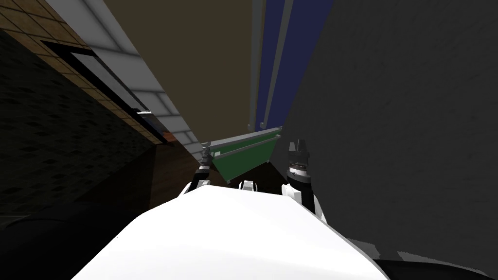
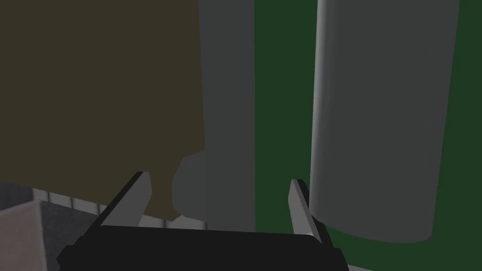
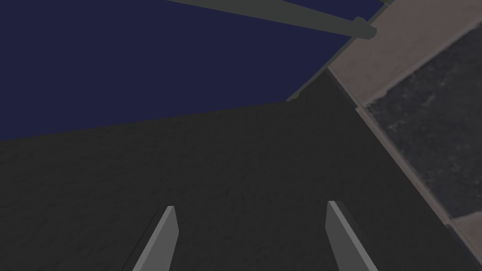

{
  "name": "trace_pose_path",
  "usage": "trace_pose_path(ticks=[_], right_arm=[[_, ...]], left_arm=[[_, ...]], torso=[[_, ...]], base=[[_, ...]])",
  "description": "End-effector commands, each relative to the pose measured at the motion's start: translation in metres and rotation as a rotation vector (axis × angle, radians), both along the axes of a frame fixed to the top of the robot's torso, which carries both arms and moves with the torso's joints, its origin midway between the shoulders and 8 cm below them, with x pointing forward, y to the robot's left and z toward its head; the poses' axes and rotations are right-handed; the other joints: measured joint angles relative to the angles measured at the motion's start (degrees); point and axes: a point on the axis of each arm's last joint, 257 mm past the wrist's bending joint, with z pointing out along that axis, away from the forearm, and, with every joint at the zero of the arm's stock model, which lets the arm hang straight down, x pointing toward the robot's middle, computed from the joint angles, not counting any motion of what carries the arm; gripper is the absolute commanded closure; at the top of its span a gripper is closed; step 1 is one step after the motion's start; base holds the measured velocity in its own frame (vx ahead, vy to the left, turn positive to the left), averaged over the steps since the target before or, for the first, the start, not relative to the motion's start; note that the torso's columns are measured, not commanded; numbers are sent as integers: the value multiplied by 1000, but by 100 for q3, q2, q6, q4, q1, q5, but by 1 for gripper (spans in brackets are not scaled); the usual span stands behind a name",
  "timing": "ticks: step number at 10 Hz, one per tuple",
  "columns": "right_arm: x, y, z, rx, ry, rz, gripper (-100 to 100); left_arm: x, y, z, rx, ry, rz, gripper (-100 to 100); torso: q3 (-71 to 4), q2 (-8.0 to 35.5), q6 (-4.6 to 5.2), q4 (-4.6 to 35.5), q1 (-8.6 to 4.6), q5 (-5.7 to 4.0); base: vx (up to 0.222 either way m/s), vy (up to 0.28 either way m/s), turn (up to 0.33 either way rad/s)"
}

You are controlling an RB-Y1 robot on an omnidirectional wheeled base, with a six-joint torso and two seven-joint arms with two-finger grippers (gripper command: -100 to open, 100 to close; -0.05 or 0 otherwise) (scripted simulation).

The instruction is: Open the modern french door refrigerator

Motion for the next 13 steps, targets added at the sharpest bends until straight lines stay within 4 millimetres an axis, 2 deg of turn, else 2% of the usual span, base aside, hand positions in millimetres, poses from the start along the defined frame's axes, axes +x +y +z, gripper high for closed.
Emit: trace_pose_path(ticks=[1,2,4,9,13], right_arm=[[0,0,0,0,0,0,0],[0,0,0,0,0,0,0],[0,0,0,0,0,0,0],[0,0,0,0,0,0,0],[0,0,0,0,0,0,0]], left_arm=[[-6,14,-25,-55,34,40,-100],[-11,20,-40,-101,48,69,-100],[-15,23,-56,-152,60,99,-100],[-24,15,-88,-288,73,162,-100],[-22,20,-78,-274,70,158,-100]], torso=[[-1,-3,3,-1,-4,0],[0,-1,8,-2,-3,2],[8,16,4,11,-27,-13],[20,37,-1,19,-25,-16],[5,12,-1,12,-25,-15]], base=[[41,-69,69],[45,-78,100],[56,-71,68],[20,-39,31],[40,8,-3]])
